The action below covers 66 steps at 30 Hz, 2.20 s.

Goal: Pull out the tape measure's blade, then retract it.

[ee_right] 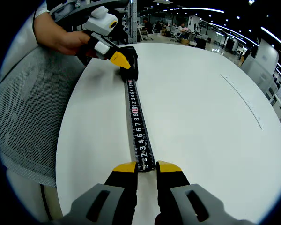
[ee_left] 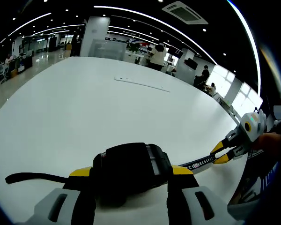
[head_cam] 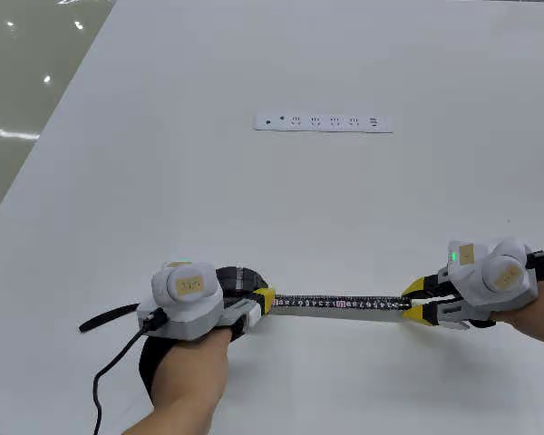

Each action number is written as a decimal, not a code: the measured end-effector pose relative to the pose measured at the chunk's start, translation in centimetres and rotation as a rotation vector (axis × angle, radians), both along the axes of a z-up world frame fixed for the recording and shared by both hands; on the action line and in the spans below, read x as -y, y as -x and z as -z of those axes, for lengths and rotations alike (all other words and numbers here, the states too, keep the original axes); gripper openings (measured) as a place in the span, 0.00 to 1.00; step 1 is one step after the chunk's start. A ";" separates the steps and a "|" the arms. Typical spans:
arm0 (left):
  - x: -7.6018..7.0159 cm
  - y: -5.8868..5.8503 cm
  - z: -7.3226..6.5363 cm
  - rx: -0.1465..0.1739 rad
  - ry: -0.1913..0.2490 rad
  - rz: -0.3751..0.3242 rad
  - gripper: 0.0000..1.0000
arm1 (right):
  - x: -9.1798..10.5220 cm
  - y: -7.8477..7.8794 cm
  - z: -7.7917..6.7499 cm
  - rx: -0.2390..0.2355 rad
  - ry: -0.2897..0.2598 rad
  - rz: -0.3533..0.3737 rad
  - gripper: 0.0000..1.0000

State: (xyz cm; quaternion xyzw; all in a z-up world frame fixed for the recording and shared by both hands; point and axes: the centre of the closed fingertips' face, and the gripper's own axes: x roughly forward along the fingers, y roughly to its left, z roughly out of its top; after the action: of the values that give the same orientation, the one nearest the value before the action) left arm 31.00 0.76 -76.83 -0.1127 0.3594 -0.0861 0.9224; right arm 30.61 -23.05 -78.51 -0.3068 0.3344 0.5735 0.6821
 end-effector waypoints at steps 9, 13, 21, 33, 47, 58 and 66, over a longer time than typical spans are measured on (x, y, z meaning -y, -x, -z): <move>0.0 0.0 0.0 0.003 0.006 0.000 0.58 | -0.8 0.0 0.0 -0.005 -0.011 -0.005 0.11; 0.0 0.0 -0.1 0.004 0.011 -0.002 0.58 | -1.1 0.0 0.0 -0.008 -0.017 -0.006 0.11; 0.0 0.0 -0.1 0.003 0.015 -0.004 0.58 | -1.9 0.0 -0.1 -0.014 -0.028 -0.008 0.11; 0.0 -0.1 -0.1 0.004 0.021 -0.006 0.58 | -2.6 0.1 -0.1 -0.020 -0.039 -0.011 0.11; 0.0 0.0 -0.1 0.004 0.024 -0.003 0.58 | -5.4 0.2 0.1 -0.039 -0.078 -0.017 0.11; 0.0 0.0 -0.1 0.003 0.026 -0.001 0.58 | -6.7 0.2 0.2 -0.044 -0.094 -0.027 0.11; 0.0 0.0 -0.1 0.001 0.030 -0.002 0.58 | -7.4 0.2 0.1 -0.047 -0.102 -0.032 0.11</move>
State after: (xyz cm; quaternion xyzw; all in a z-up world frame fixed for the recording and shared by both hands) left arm 30.99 0.81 -76.72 -0.1268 0.3574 -0.0903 0.9209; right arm 30.40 -15.70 -78.61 -0.2635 0.3158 0.6074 0.6796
